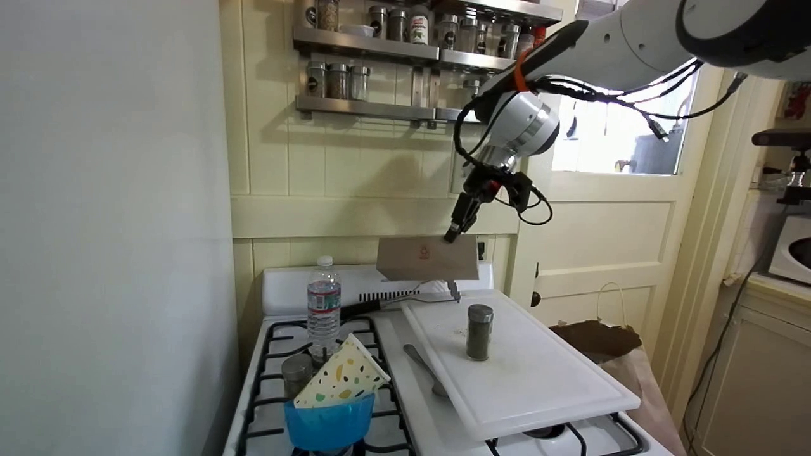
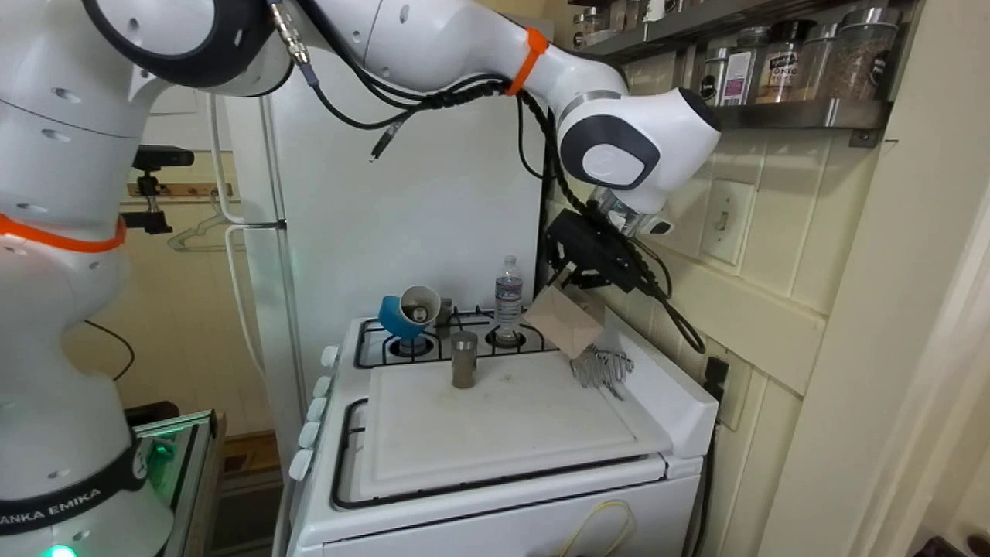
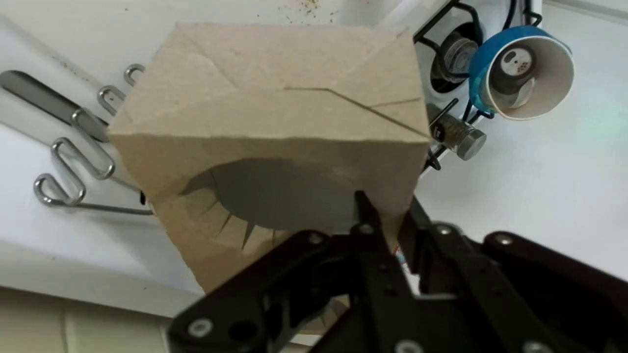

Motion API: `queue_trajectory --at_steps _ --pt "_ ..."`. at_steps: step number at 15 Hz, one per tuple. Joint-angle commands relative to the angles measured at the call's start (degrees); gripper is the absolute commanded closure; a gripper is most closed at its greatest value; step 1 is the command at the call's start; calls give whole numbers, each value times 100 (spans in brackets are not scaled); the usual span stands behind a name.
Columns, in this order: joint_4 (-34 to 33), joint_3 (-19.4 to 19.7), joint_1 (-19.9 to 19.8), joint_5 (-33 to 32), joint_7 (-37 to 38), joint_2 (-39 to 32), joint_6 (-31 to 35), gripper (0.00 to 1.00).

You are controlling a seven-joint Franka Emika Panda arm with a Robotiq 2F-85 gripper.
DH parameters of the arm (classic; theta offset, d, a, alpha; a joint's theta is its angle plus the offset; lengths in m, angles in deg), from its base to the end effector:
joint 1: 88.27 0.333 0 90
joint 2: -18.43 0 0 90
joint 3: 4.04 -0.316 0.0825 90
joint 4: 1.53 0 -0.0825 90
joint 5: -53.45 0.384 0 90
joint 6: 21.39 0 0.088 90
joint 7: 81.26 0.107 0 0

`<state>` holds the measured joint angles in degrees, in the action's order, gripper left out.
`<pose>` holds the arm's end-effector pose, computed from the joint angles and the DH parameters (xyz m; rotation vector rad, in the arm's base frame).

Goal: Place the cup holder on the right side of the chopping board

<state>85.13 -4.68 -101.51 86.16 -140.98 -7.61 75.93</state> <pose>0.6563 -0.0952 0.3963 -2.3929 -0.8313 -0.1548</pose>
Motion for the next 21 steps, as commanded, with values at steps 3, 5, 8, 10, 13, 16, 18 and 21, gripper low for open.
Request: queue_trajectory --at_steps 3,5,8,10,13,16,18,21 --pt "1345 46 233 -652 -257 1126 895 96" --pt "1934 55 315 -699 -188 1511 1351 96" --pt "2824 100 424 -732 -132 2075 2454 96" --pt "3435 140 496 -760 41 2454 3135 96" --pt "4375 190 584 -823 318 3090 3766 96" --pt "5281 195 714 -1406 1090 4014 3970 96" --pt "5728 -147 335 -2020 1978 4530 4017 96" --pt "6165 -430 77 -2682 3295 5292 3722 96"
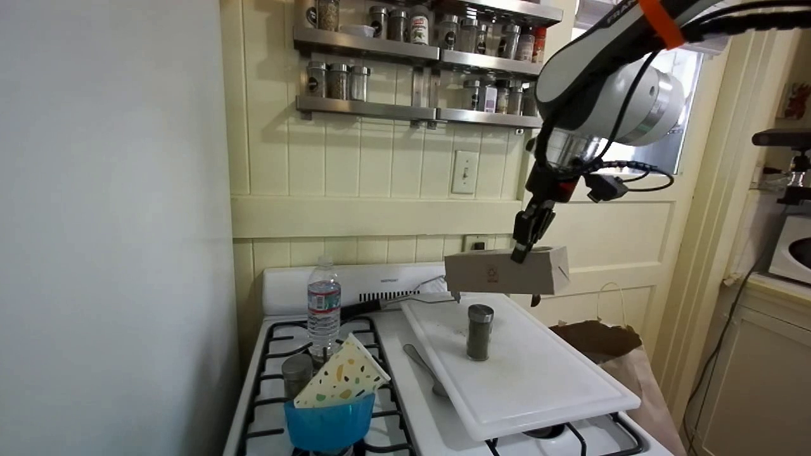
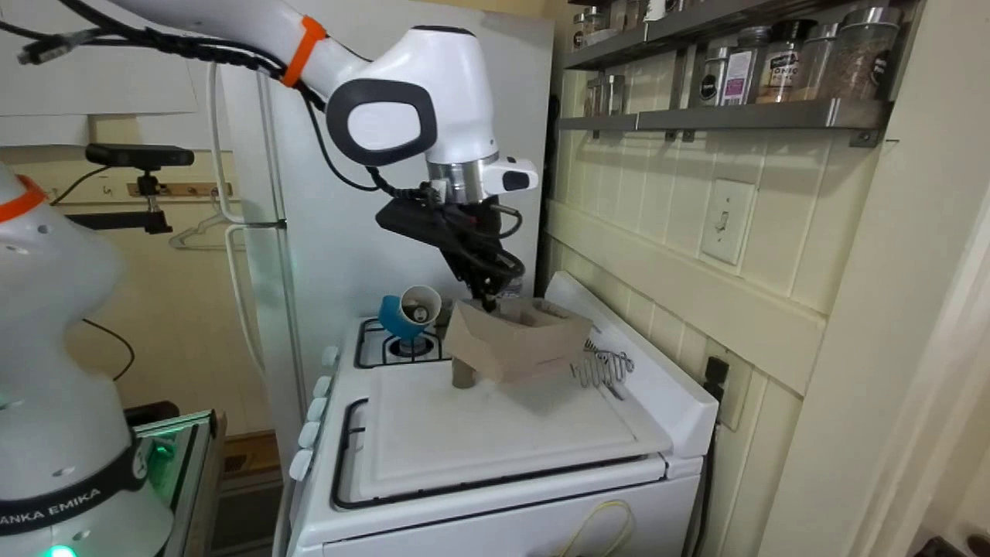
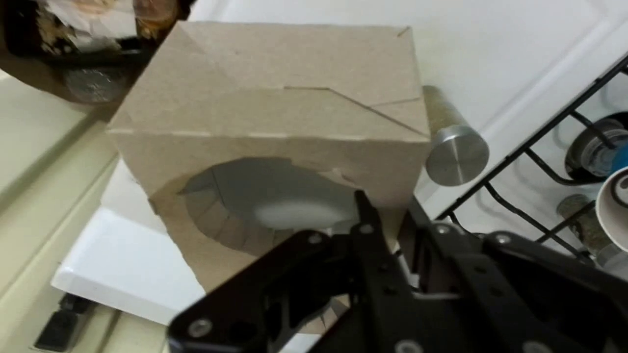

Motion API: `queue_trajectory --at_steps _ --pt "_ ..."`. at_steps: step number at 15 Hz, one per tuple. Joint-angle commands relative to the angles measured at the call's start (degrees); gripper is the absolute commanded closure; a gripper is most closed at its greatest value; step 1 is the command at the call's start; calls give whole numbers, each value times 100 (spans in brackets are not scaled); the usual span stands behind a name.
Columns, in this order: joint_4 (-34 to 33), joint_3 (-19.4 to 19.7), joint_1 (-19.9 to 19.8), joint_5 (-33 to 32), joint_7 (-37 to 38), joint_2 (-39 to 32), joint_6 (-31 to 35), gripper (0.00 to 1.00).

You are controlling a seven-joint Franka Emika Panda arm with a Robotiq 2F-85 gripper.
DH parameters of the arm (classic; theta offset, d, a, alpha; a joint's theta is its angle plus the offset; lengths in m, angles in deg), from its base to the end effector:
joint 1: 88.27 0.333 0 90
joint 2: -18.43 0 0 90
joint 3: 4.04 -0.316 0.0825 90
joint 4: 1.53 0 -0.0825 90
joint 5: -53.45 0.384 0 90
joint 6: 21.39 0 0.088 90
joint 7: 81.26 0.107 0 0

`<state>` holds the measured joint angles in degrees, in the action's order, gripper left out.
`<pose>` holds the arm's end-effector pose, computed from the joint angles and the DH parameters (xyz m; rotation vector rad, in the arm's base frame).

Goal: Place the cup holder on the right side of the chopping board

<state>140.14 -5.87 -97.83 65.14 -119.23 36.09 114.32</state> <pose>0.4514 -0.0587 0.4259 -3.0026 -0.6018 -0.3771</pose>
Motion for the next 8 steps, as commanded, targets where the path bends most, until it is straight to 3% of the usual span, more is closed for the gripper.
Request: queue_trajectory --at_steps 1,3,4,5,6,8 --pt "758 -433 -406 -756 1510 1111 -217 96" --pt "893 -657 -614 -1013 2227 1407 -442 96" --pt "914 -299 -239 -1335 2736 1478 -575 96" --pt "882 -294 -230 -1409 3097 1493 -743 96" --pt "727 -32 34 -1370 2617 1218 -506 84" --pt "758 -32 31 -1485 2995 1339 -655 84"
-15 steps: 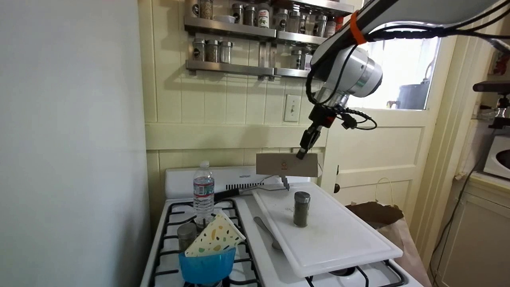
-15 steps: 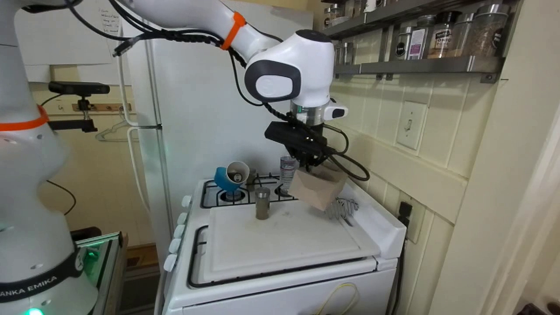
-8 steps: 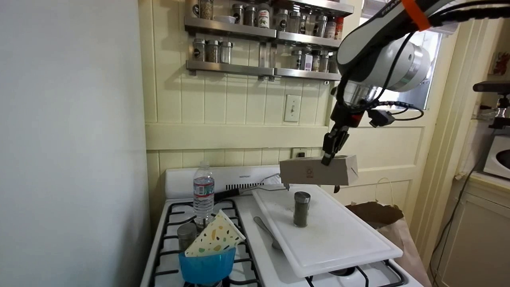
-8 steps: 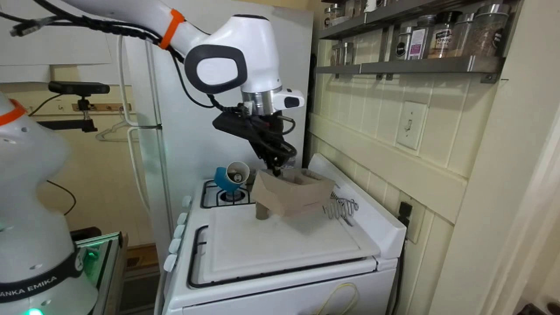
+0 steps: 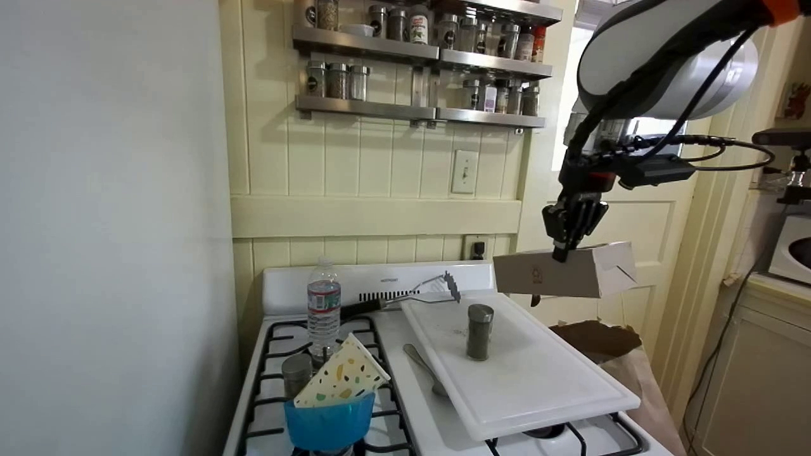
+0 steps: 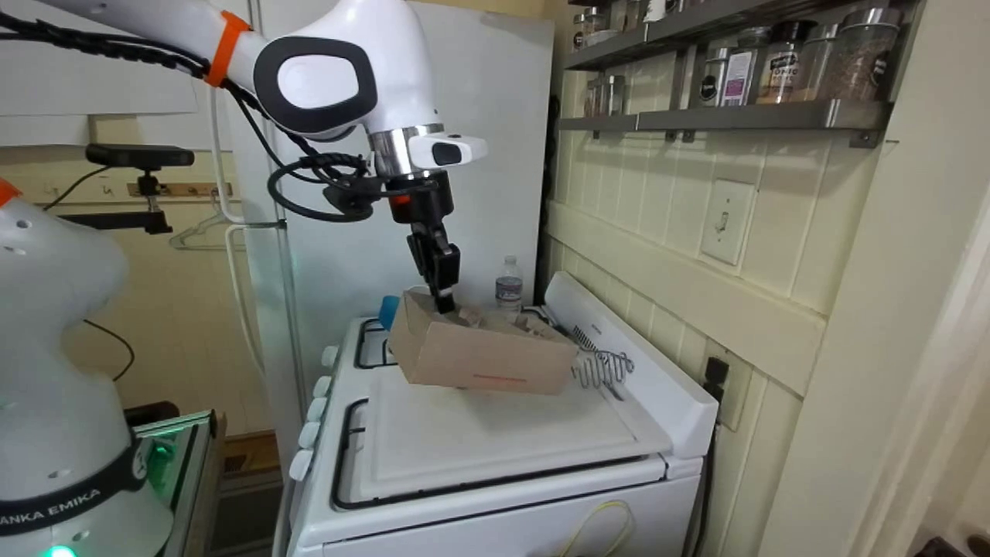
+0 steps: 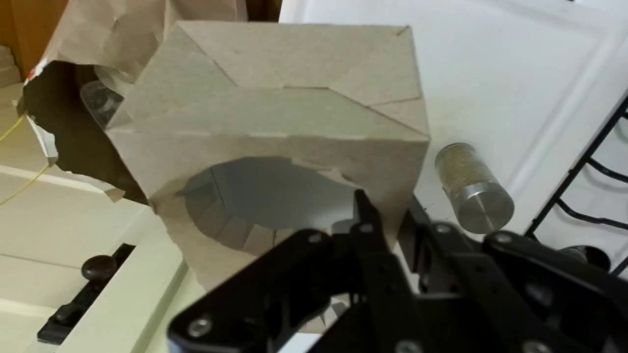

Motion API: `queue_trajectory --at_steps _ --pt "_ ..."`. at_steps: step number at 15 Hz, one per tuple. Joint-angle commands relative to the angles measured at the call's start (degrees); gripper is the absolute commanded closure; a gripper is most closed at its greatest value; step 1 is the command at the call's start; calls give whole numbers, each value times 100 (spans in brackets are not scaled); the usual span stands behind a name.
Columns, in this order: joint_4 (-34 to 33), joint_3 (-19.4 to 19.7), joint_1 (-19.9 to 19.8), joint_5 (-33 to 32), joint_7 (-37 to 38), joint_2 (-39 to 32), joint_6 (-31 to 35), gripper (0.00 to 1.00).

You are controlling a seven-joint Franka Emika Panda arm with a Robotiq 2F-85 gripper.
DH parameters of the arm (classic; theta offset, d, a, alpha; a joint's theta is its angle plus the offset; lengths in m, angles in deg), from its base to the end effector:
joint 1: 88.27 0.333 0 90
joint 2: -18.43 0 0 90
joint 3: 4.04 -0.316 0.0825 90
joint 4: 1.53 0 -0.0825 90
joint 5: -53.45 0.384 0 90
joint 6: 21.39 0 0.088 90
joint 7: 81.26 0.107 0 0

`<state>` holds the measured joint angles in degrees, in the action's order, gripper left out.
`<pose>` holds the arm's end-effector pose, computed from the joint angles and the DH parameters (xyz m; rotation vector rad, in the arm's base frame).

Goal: Place the cup holder on the right side of the chopping board

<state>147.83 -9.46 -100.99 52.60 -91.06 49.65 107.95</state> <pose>0.3885 -0.0498 0.4489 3.0380 0.0654 0.2766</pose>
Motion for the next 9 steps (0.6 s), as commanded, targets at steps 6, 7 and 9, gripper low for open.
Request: queue_trajectory --at_steps 6,7,9 --pt "13 332 337 -245 282 -5 -35 84" --pt "15 332 336 -245 286 -5 -35 84" --pt "18 332 336 -245 292 -5 -35 84"
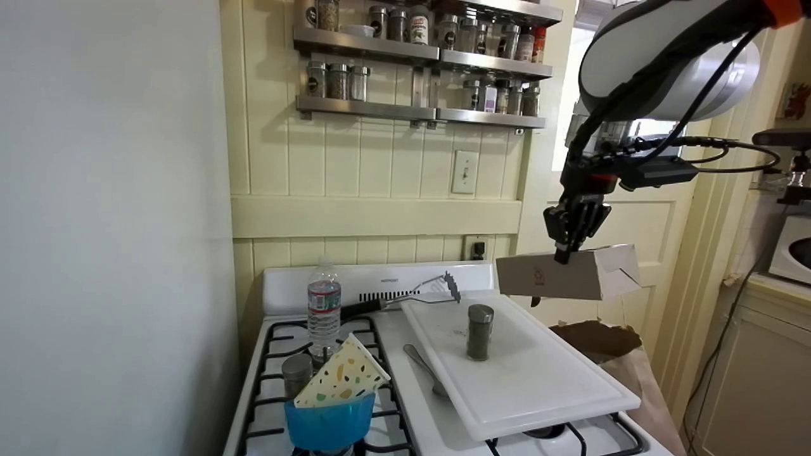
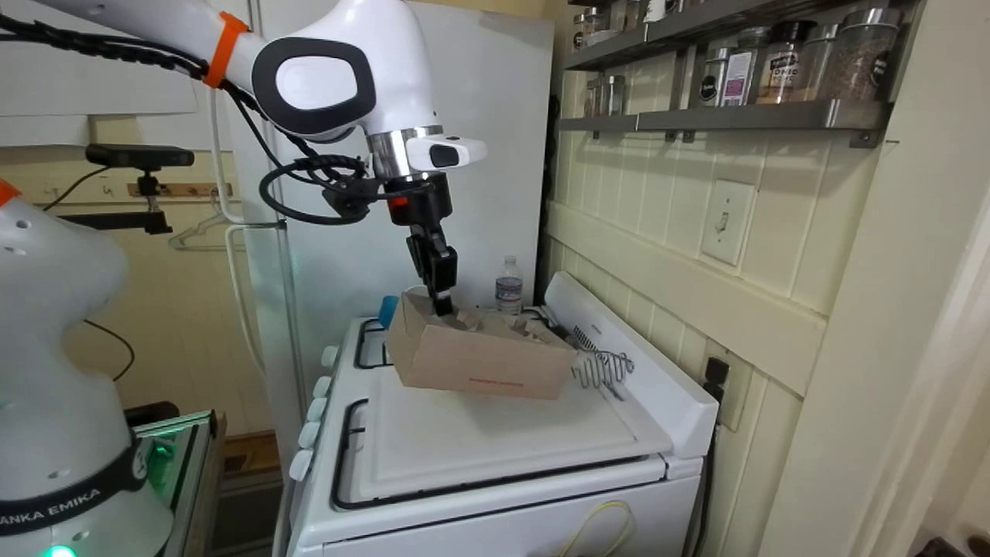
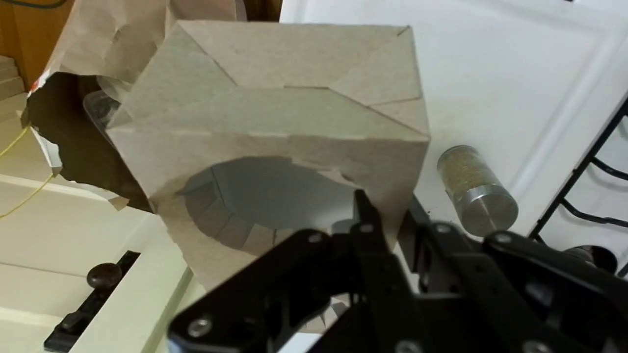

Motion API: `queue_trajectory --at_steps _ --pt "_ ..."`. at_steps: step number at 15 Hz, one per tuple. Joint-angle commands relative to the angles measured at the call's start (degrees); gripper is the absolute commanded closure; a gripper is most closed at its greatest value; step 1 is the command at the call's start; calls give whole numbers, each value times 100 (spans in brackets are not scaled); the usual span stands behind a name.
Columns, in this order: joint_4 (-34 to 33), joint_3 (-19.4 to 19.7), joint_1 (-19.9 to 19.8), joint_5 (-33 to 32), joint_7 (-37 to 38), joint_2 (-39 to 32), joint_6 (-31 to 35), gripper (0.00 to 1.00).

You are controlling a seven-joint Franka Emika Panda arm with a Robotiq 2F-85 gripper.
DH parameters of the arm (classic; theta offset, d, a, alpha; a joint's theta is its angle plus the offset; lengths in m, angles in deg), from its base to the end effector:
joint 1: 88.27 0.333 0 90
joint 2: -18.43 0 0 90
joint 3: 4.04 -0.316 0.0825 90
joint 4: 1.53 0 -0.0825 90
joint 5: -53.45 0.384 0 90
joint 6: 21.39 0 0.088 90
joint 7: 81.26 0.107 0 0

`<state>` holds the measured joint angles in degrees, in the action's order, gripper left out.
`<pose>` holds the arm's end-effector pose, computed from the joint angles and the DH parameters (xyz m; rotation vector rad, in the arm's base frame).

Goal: Place the cup holder on the right side of the chopping board

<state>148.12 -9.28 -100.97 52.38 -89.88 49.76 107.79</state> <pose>0.3868 -0.0509 0.4469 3.0400 0.0333 0.2687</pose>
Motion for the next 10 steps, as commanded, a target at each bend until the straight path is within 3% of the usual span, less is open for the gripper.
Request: queue_trajectory --at_steps 1,2,4,6,10 --pt "-10 314 333 -223 175 -15 -19 84" --pt "-9 314 333 -223 178 -15 -19 96" --pt "105 352 389 -216 355 46 40 96" --pt "233 261 277 -276 1032 120 -71 96" --pt "553 32 233 -403 2134 105 399 96"
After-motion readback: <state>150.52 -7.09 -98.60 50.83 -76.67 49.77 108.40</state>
